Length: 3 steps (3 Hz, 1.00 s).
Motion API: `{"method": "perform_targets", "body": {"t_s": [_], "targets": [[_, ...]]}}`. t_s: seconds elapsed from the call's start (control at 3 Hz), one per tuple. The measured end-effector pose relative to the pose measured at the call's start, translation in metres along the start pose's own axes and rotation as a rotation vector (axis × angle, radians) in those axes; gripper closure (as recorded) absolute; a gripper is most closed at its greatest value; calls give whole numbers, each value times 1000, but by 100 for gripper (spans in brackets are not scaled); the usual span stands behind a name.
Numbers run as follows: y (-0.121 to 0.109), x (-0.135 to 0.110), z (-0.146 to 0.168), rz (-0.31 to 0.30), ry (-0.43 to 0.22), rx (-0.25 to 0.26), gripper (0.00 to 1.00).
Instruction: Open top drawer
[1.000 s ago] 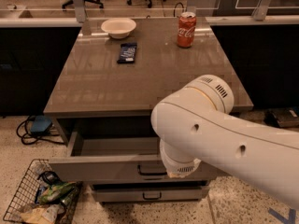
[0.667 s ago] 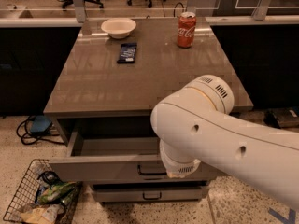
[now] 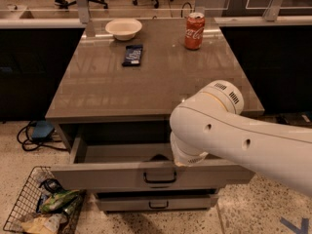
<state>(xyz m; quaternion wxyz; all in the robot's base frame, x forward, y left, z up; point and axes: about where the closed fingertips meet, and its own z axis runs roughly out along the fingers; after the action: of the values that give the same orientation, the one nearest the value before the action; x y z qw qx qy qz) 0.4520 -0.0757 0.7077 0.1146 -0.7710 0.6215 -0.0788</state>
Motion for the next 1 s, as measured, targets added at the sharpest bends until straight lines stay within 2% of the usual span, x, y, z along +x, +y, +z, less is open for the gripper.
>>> {"method": "perform_targets", "body": {"t_s": [0.33,0.67,1.0], "targets": [[-26,14,18,-11,-9,67,100],[-36,26,29,-1,-10,90,100],[-29,33,41,25,-13,71,100]]}}
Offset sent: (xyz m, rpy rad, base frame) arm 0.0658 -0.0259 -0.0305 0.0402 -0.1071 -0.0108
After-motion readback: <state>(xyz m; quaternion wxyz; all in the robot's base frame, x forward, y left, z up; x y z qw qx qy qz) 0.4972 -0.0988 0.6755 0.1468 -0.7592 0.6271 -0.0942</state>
